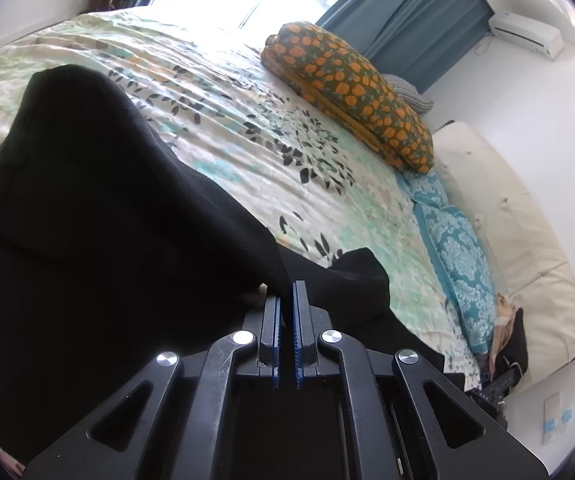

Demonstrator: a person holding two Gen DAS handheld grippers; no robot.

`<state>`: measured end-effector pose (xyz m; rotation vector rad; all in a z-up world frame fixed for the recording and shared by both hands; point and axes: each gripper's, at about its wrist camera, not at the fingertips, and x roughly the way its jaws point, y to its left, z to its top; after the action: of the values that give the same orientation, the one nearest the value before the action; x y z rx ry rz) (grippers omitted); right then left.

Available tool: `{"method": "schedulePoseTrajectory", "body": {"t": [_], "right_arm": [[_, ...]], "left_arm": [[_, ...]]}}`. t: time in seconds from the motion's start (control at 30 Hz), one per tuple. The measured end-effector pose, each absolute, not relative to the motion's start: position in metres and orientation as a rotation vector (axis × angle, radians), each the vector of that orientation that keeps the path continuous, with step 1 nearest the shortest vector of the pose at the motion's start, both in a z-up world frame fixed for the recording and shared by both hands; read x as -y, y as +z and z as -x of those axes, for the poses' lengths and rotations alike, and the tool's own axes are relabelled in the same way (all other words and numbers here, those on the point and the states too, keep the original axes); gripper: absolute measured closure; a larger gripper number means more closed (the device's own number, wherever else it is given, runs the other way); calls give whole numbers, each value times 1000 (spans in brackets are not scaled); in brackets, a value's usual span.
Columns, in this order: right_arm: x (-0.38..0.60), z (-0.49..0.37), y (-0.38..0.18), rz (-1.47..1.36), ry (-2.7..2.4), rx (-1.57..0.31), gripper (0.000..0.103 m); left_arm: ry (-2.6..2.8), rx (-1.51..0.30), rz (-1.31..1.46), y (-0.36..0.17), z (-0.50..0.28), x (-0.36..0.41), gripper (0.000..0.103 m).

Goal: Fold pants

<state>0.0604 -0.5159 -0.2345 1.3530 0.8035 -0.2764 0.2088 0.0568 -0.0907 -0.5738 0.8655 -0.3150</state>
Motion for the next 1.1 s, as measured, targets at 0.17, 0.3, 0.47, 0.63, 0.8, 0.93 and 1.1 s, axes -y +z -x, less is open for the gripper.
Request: {"method": "schedulePoseTrajectory", "body": {"t": [0.17, 0.3, 0.47, 0.63, 0.8, 0.93, 1.1], "right_arm": [[524, -71, -174, -1069, -238, -730, 96], [548, -63, -120, -846, -253, -670, 97], [596, -35, -140, -822, -383, -746, 97], [615, -3, -179, -875, -466, -826, 97], [622, 0, -185, -876, -486, -862, 97], [621, 5, -180, -854, -513, -877, 97], [623, 14, -179, -862, -559, -920, 97]], "left_arm": [[-286, -876, 580, -94, -185, -68, 100], [-286, -899, 562, -96, -143, -62, 100], [-358, -994, 456, -120, -103, -17, 100], [-387, -1082, 383, -142, -99, 14, 100], [-378, -1109, 407, -147, -95, 6, 100], [-382, -1106, 389, -144, -93, 9, 100], [-391, -1134, 374, -149, -94, 16, 100]]}}
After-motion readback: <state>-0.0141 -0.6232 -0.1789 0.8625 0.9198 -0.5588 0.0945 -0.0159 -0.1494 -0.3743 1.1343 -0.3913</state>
